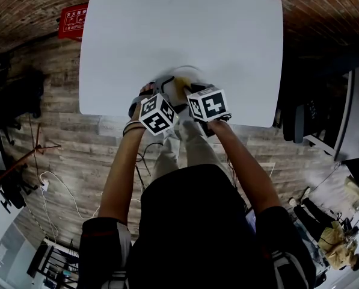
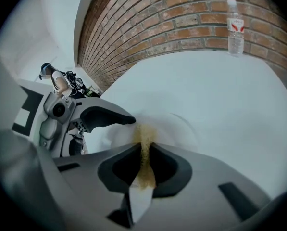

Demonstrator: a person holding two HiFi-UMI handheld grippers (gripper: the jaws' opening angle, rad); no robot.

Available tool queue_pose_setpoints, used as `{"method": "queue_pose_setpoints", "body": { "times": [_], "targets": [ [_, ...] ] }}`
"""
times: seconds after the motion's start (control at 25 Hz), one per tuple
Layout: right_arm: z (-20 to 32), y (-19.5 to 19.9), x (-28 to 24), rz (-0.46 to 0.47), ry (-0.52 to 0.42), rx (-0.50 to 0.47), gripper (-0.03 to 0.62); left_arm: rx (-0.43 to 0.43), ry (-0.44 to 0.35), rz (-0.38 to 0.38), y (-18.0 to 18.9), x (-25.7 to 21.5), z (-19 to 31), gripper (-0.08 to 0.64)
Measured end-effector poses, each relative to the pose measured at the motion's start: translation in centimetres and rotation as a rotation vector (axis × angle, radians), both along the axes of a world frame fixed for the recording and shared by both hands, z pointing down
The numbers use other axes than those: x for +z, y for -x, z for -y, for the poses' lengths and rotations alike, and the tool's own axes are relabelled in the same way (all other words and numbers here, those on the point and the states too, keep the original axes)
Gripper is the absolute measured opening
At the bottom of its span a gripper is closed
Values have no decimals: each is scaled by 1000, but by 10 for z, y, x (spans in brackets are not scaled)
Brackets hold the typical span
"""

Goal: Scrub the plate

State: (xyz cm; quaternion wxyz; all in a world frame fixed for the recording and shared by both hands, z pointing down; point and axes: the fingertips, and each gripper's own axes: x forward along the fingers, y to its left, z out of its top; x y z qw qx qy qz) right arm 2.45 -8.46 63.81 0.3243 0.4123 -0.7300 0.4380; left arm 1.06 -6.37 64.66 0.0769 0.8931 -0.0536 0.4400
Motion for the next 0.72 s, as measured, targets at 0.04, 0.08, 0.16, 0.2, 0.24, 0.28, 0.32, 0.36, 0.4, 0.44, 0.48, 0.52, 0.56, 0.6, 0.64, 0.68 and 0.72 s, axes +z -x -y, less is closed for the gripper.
{"method": "queue_pose_setpoints", "body": {
  "times": [0.04, 0.08, 0.16, 0.2, 0.24, 0.28, 0.32, 0.36, 0.4, 0.44, 0.48, 0.52, 0.56, 0.6, 0.64, 0.68, 0.72],
  "targets": [
    [0, -2, 0, -3, -1, 2, 46, 0, 0, 0, 0, 0, 0, 416],
    [1, -4, 0, -5, -2, 5, 46, 1, 0, 1, 0, 0, 0, 416],
    [2, -8, 0, -9, -4, 12, 46, 0, 0, 1, 0, 0, 0, 416],
    [2, -10, 0, -11, -4, 16, 46, 0, 0, 1, 0, 0, 0, 416],
    [2, -12, 0, -14, -4, 17, 46, 1, 0, 1, 0, 0, 0, 416],
    [2, -14, -1, -17, -4, 18, 46, 1, 0, 1, 0, 0, 0, 416],
    [2, -17, -1, -21, -4, 19, 46, 1, 0, 1, 0, 0, 0, 416],
    [2, -19, -1, -26, -5, 19, 46, 1, 0, 2, 0, 0, 0, 416],
    [3, -22, -1, -30, -5, 21, 46, 1, 0, 2, 0, 0, 0, 416],
    [3, -25, -2, -33, -6, 24, 46, 0, 0, 3, 0, -1, 0, 416],
    [3, -28, -2, -36, -6, 28, 46, 0, 0, 3, 0, 0, -1, 416],
    [3, -31, -2, -38, -6, 33, 46, 0, 0, 3, -1, 0, -1, 416],
    [2, -34, -2, -40, -6, 39, 46, 1, 0, 2, -1, 0, -1, 416],
    [2, -36, -2, -41, -6, 44, 46, 1, 0, 2, -1, 1, -1, 416],
    [2, -38, -2, -42, -6, 49, 46, 0, 0, 2, 0, 1, -1, 416],
    [2, -40, -1, -41, -6, 53, 46, 0, 1, 2, 1, 1, -1, 416],
    [2, -42, -1, -41, -7, 57, 46, 0, 1, 2, 1, 1, -1, 416]
  ]
}}
